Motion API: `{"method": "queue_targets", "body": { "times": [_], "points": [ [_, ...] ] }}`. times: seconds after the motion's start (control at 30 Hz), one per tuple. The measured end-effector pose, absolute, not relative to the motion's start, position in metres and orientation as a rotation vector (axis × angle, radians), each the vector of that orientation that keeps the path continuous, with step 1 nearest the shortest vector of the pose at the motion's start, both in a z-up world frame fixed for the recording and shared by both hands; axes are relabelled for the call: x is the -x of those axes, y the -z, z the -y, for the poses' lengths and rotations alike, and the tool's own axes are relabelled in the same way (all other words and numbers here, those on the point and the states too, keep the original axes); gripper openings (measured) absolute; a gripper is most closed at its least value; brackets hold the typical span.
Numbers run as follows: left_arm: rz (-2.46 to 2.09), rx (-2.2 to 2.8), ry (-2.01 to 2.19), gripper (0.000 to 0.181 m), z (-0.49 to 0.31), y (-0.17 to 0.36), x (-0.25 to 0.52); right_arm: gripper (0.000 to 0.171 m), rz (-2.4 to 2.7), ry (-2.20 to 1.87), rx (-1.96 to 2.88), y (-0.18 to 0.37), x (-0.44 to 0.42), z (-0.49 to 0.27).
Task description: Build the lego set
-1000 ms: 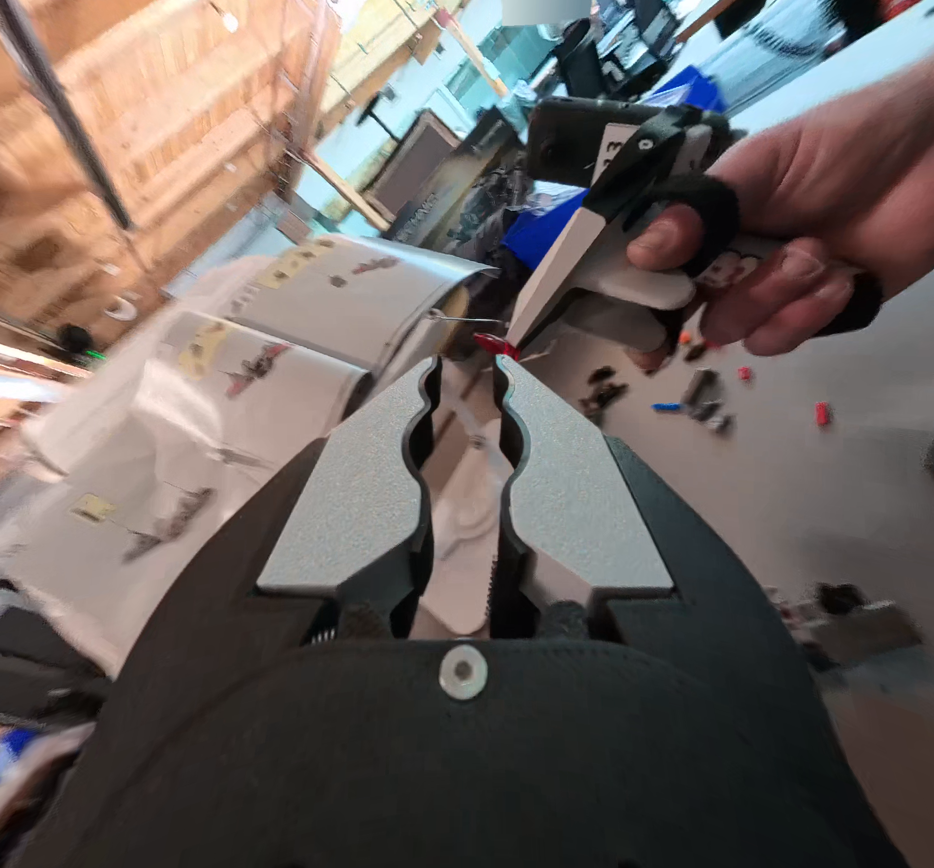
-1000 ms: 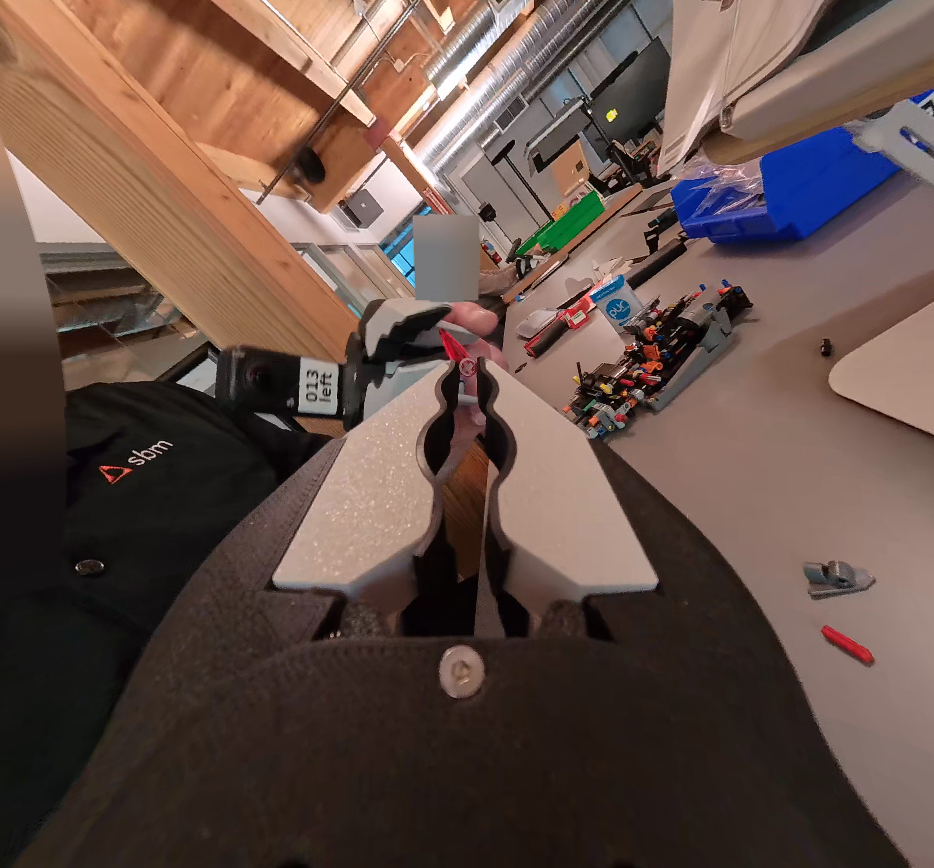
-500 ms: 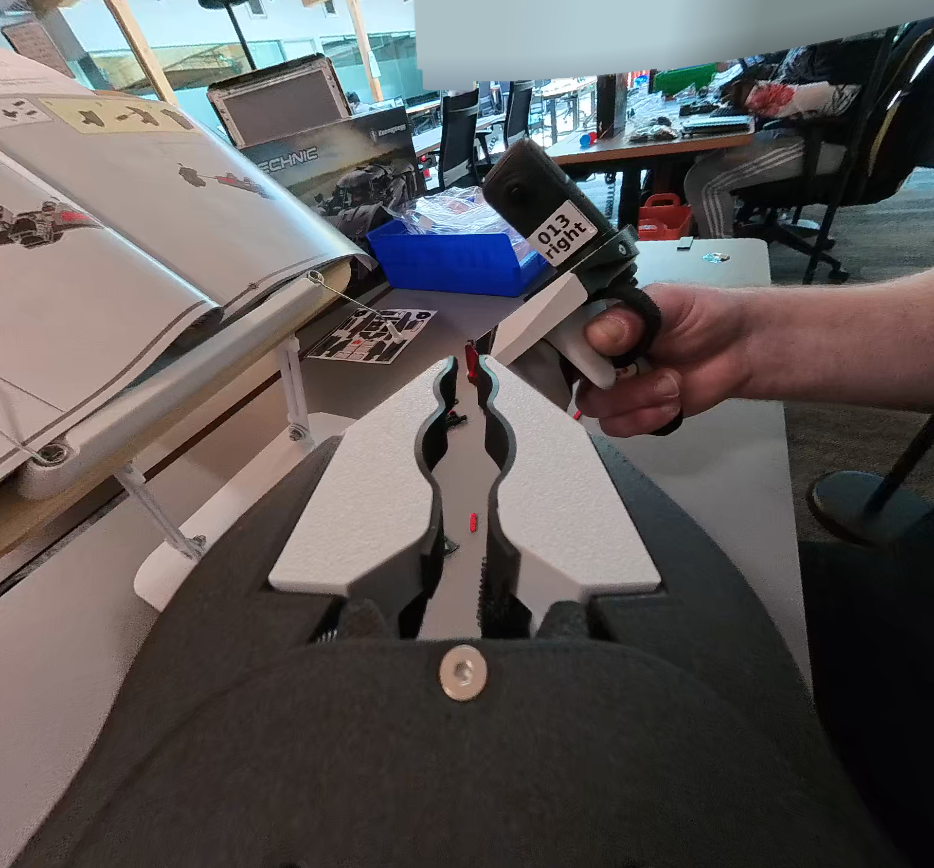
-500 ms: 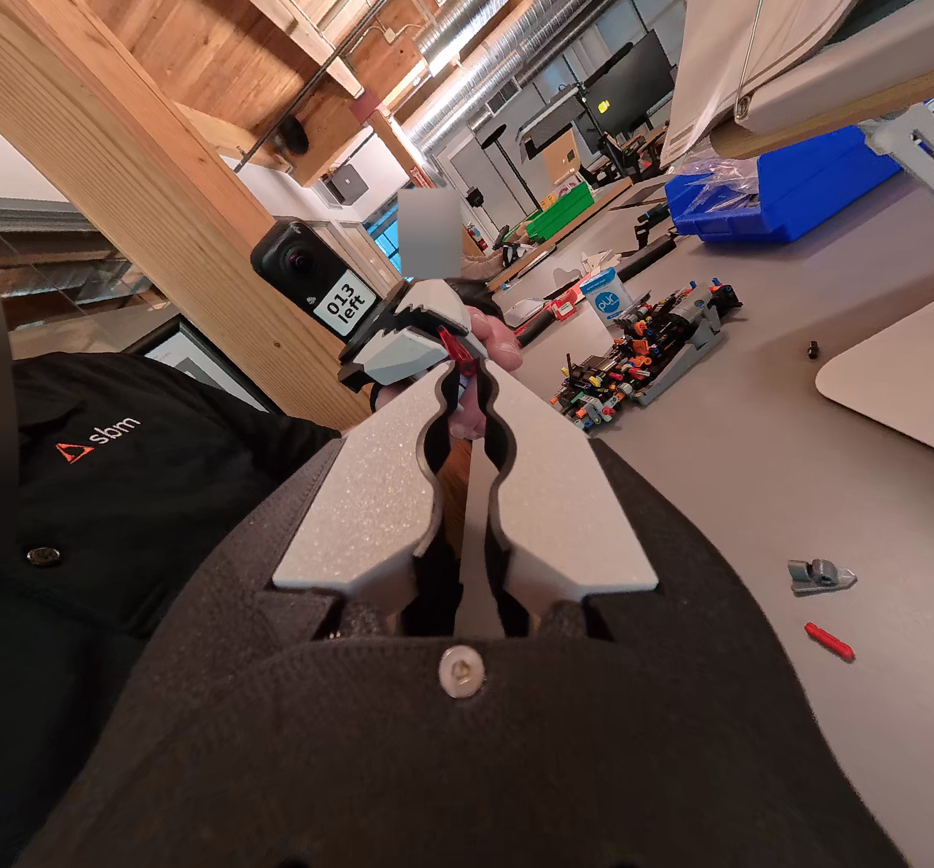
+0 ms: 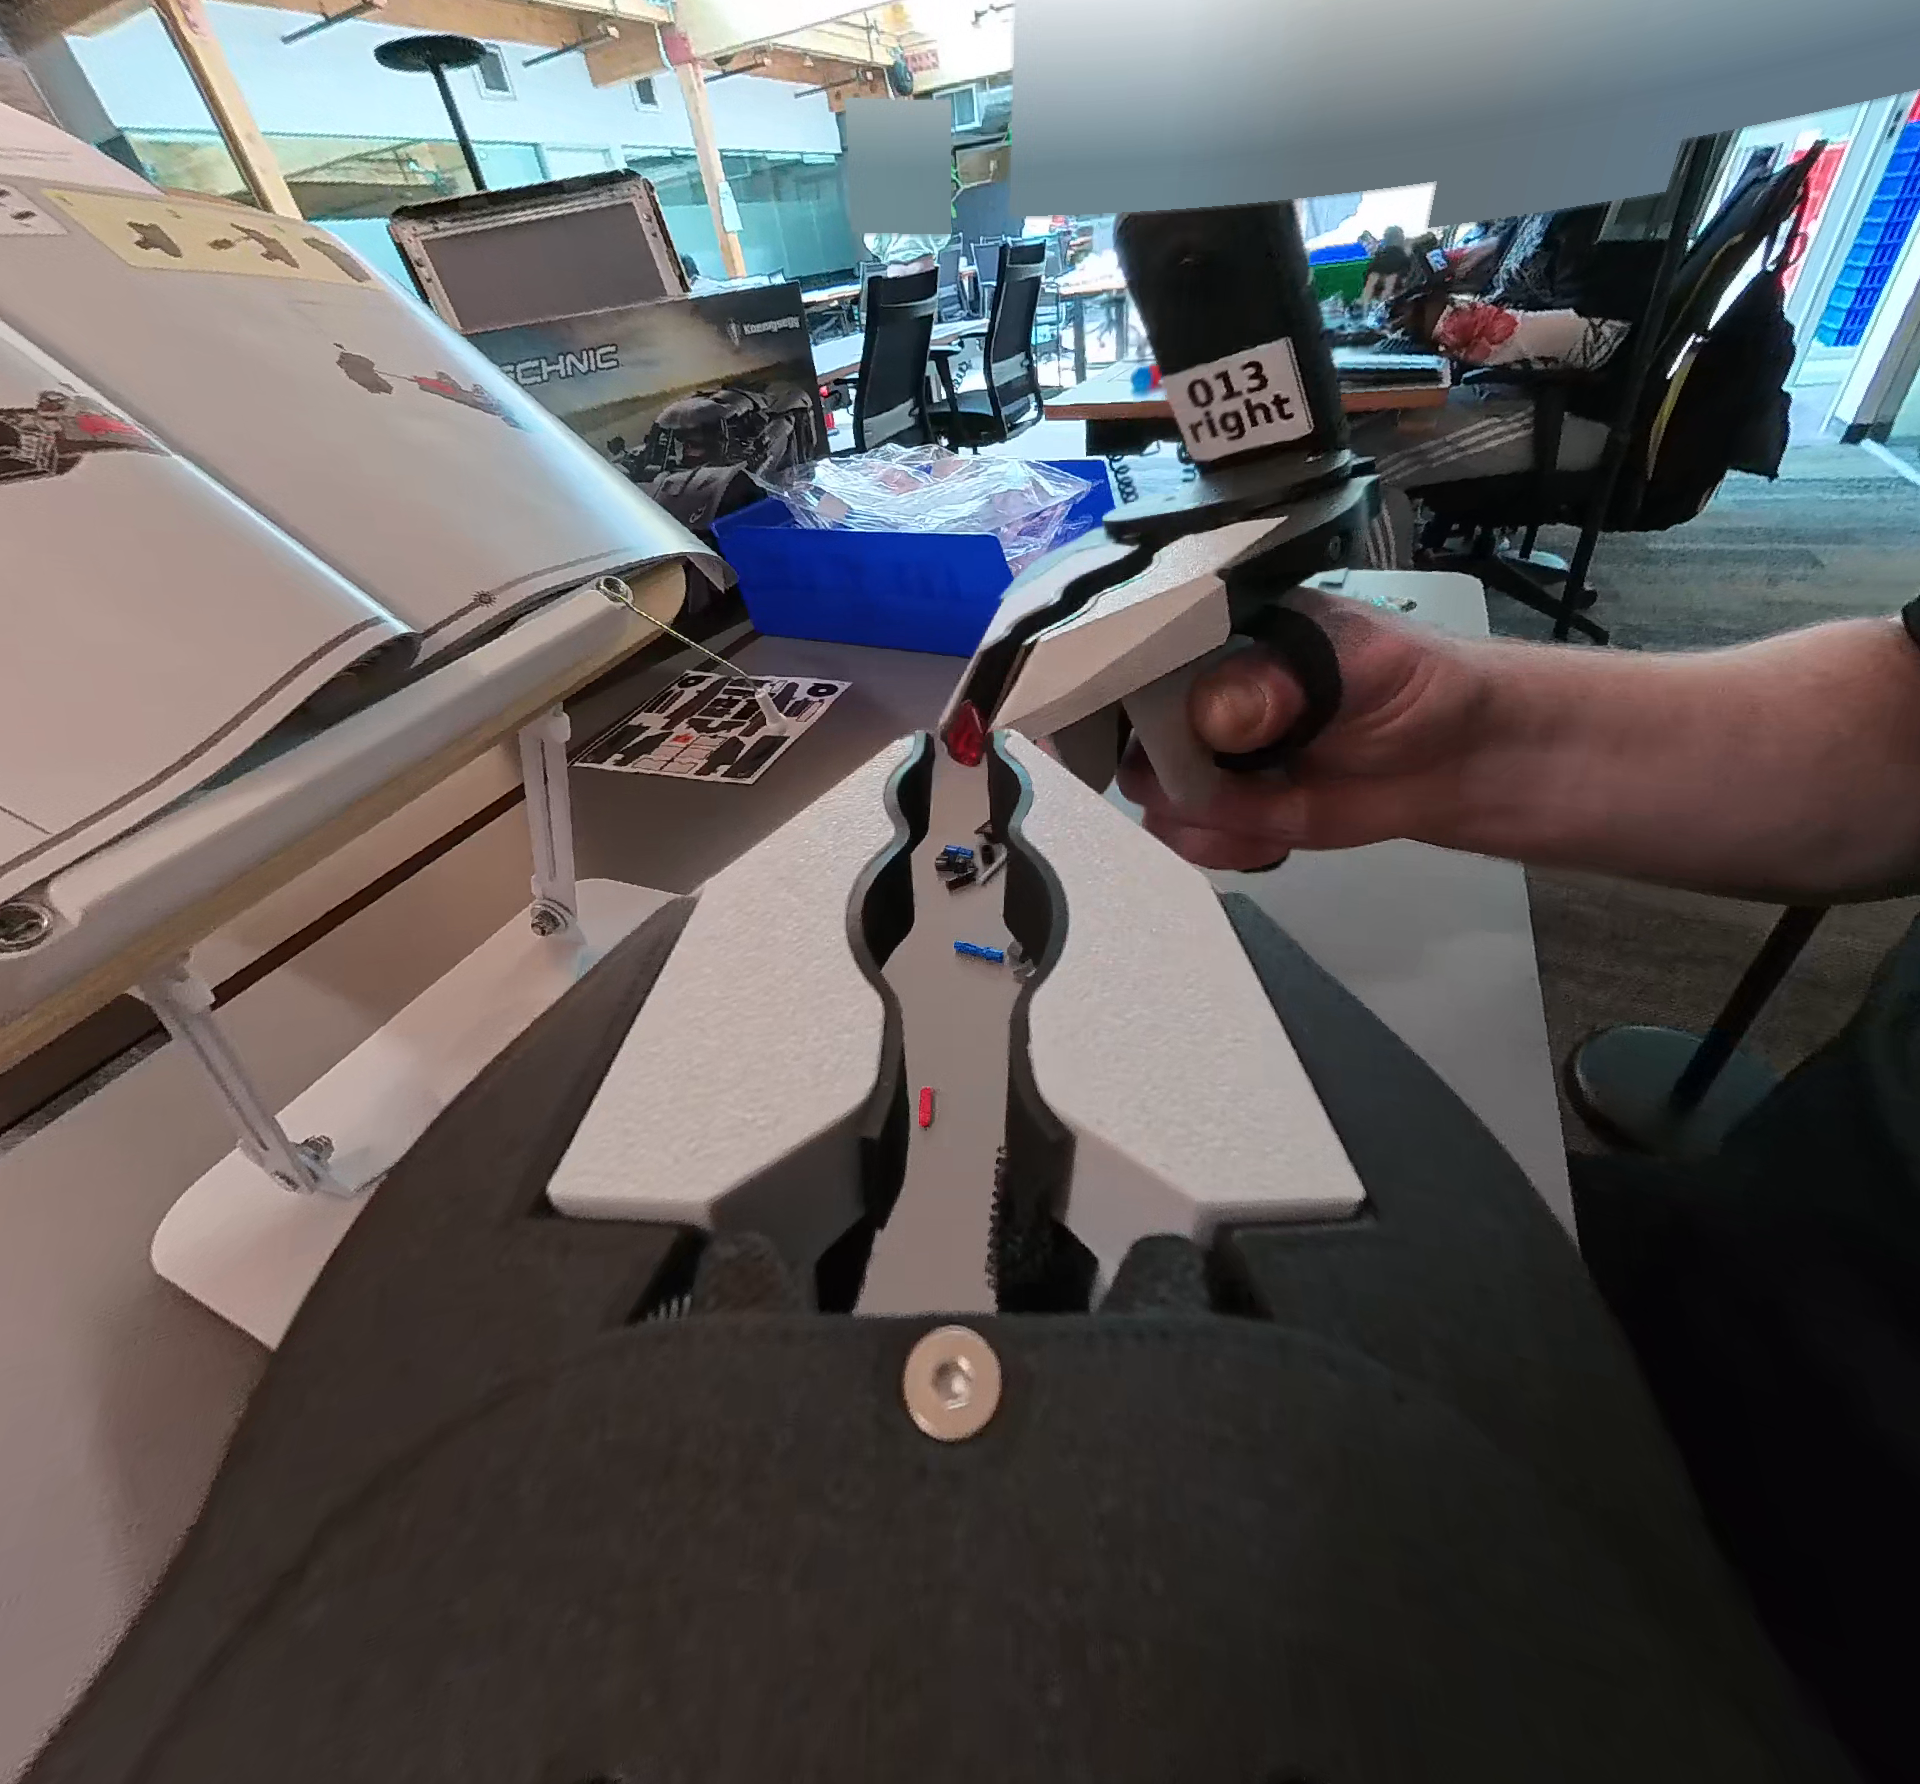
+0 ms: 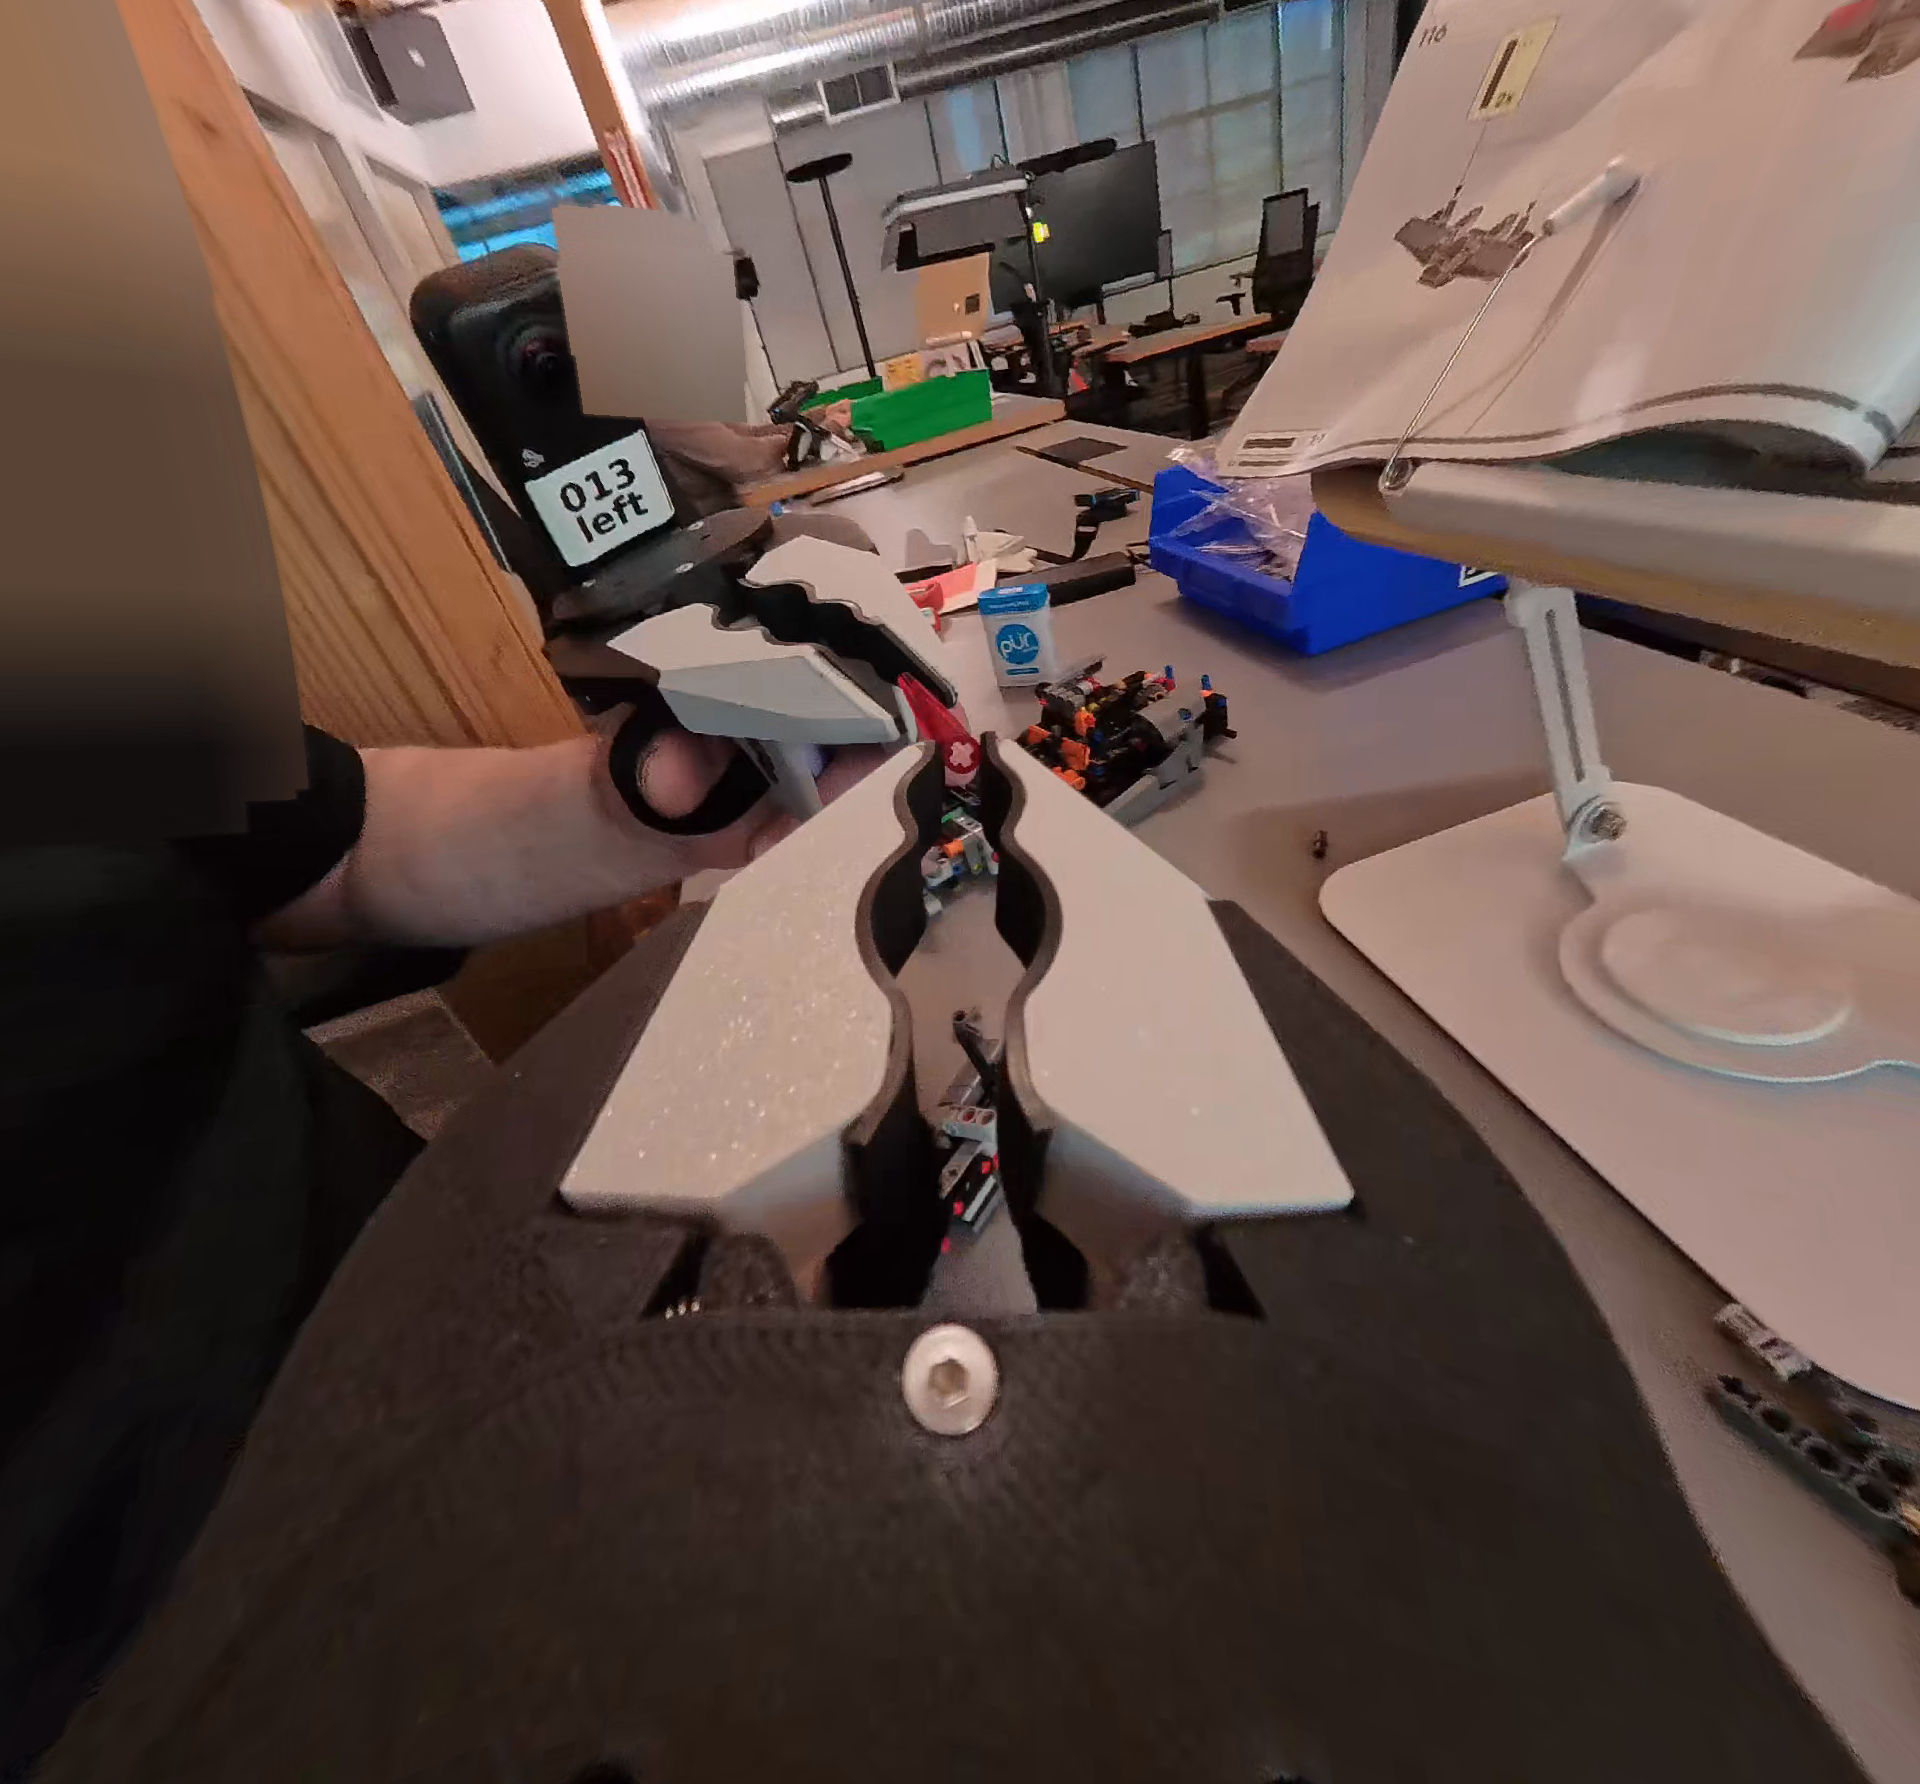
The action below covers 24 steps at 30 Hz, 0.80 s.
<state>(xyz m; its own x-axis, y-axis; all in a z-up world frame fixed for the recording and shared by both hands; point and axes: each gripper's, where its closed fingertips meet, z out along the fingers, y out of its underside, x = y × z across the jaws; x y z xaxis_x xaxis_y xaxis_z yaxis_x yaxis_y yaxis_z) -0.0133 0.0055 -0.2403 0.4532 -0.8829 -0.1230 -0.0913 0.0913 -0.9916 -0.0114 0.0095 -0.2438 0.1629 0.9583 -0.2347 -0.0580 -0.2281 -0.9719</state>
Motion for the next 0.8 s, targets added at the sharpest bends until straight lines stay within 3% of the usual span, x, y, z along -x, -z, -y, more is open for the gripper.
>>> {"method": "queue_targets", "body": {
  "times": [0.8],
  "points": [
    [-0.963, 1.333, 0.694, 0.003, -0.0084, 0.2356, 0.0054, 0.004, 0.951, -1.245, 1.419, 0.2418, 0.0149, -0.0083]
  ]
}}
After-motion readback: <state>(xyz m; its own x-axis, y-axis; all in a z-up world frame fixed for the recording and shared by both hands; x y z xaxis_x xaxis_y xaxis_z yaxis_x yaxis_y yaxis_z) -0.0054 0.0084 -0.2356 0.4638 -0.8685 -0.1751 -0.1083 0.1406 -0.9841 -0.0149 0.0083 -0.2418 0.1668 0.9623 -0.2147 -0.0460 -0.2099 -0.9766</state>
